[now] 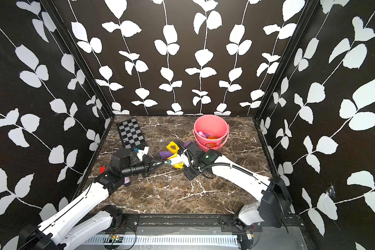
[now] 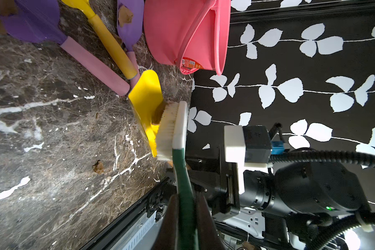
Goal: Brush the soil off the hand trowel and place it into the bucket
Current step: Brush off the soil from the hand trowel.
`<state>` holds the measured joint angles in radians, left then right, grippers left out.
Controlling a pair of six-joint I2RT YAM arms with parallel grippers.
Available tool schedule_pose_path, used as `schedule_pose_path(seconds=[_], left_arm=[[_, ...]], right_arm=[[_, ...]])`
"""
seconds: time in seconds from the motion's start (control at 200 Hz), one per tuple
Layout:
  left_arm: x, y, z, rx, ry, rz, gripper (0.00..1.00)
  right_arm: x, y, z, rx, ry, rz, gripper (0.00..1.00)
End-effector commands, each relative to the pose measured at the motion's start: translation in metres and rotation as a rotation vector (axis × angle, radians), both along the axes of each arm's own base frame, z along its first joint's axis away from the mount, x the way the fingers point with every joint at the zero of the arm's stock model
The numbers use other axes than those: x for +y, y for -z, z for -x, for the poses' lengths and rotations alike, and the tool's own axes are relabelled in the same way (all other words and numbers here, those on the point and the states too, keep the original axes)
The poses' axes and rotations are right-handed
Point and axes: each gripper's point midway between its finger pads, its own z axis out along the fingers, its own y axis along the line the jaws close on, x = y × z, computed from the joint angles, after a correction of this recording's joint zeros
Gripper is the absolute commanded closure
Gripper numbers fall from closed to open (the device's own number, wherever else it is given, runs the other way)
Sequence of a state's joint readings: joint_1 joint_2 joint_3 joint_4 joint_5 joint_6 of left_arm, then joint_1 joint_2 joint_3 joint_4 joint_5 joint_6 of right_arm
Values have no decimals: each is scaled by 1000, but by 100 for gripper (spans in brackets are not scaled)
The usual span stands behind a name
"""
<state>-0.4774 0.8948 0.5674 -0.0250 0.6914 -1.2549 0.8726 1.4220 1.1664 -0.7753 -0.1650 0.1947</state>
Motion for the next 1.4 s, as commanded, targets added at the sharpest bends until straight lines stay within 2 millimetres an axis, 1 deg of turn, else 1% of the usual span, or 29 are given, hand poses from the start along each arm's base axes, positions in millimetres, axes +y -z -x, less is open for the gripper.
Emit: schedule_pose_path(seconds=[0.0, 0.04, 0.1, 0.215, 0.29, 0.415, 0.525, 0.59, 0.74, 0.875, 0.955, 1.07, 1.17, 1.22, 1.395], left_arm=[[-1, 4, 3, -24, 30, -29, 100], [3, 8, 2, -26, 14, -60, 100], [11, 8, -1, -42, -16, -92, 100], [26, -3, -7, -79, -57, -117, 100], [34, -11, -12, -95, -84, -101, 100], [38, -25, -16, -111, -99, -61, 100], [35, -39, -16, -134, -94, -15, 100], [33, -45, -14, -134, -80, 10, 100], [23, -38, -8, -90, -40, 53, 100], [13, -22, -3, -48, -4, 30, 100], [18, -9, -4, -31, -18, -26, 100], [30, -2, -10, -52, -56, -100, 100], [39, 0, -16, -56, -75, -131, 100], [44, -2, -19, -68, -89, -145, 100], [53, -26, -30, -121, -125, -104, 100]], right_arm=[[10, -16, -5, -41, -10, -46, 100], [8, -17, -5, -48, -9, -41, 100], [3, -14, -4, -49, -10, -23, 100], [-4, -10, -1, -46, -13, 3, 100], [-7, -9, 0, -49, -12, 13, 100], [-10, -7, 0, -52, -19, 33, 100], [-8, -7, -2, -60, -24, 32, 100], [-4, -8, -4, -59, -28, 25, 100], [10, -12, -8, -51, -43, -12, 100], [21, -16, -11, -49, -56, -44, 100], [23, -19, -12, -51, -58, -55, 100], [18, -20, -11, -58, -55, -44, 100], [13, -19, -9, -62, -52, -31, 100], [9, -19, -8, -65, -50, -25, 100], [-5, -11, -4, -64, -42, 15, 100]])
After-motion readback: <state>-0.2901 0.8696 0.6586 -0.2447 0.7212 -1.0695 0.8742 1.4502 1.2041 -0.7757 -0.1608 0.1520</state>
